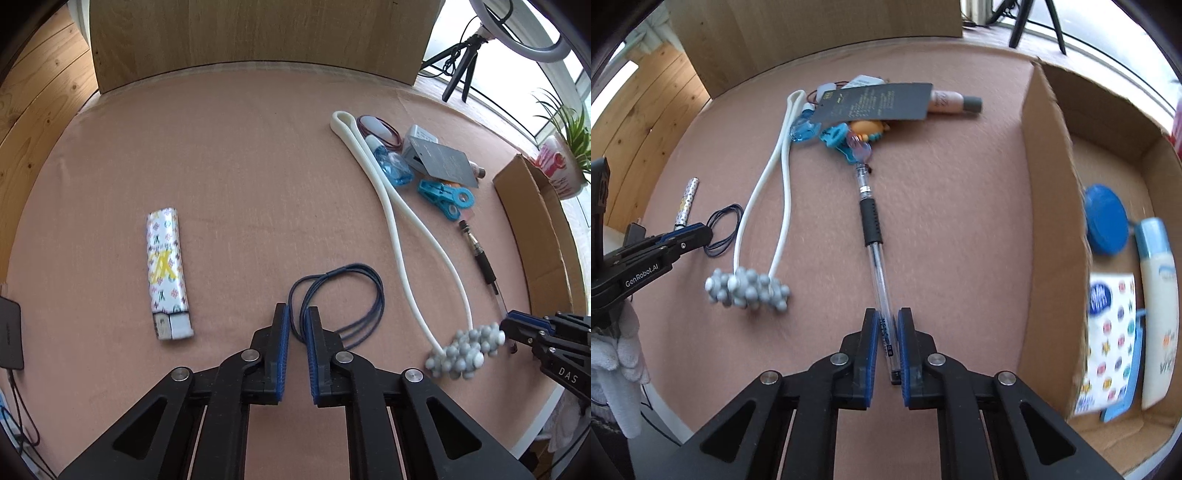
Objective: Organize objects
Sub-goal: 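Close the right gripper on the pen while the left gripper closes on the black cable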
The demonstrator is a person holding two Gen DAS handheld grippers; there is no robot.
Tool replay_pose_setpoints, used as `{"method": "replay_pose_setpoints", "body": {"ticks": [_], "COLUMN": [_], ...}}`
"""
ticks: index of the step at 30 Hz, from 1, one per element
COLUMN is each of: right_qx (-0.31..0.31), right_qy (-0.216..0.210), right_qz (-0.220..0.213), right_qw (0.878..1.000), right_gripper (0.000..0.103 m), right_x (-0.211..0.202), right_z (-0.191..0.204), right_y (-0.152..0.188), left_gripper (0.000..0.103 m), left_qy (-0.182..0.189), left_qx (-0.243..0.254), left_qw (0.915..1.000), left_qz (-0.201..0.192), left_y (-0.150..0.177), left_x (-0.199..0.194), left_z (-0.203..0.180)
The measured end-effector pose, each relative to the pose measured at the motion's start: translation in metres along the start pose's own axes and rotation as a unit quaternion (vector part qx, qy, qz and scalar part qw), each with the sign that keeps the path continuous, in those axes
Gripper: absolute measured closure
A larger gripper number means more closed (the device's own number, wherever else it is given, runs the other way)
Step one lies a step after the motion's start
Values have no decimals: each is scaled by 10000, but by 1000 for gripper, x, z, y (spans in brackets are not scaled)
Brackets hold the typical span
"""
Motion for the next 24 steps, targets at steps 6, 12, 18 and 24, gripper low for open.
{"method": "replay_pose_setpoints", "body": {"ticks": [6, 12, 18, 24], "right_qx": [-69, -10, -136, -349], "right_qy": [-62, -25, 58, 135], "right_qz": [41, -243, -163, 101], "right_qw": [9999, 9997, 9998, 9992], "right_gripper": [95, 81, 81, 81], "right_x": [-7, -18, -7, 7], "right_z": [0, -5, -3, 1], "right_y": [7, -8, -29, -26], "left_gripper": [98, 63, 53, 76], "left_qy": [200, 86, -69, -120], "left_qx": [-3, 205, 733, 1175], "left_qw": [9997, 9997, 9970, 9929], "left_qz": [153, -123, -221, 121], "left_y": [25, 19, 1, 5], "left_x": [-11, -28, -25, -4], "left_z": [-3, -9, -21, -28]}}
Point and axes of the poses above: each gripper's, at about its wrist camera, not at the fingertips, and x roughly the way its jaws point, z to its left, y to its underside, the point moved 6 cm from there along x, roughly the way its jaws point, and after that the axes turned 4 degrees about -z, right-handed, at the moved point
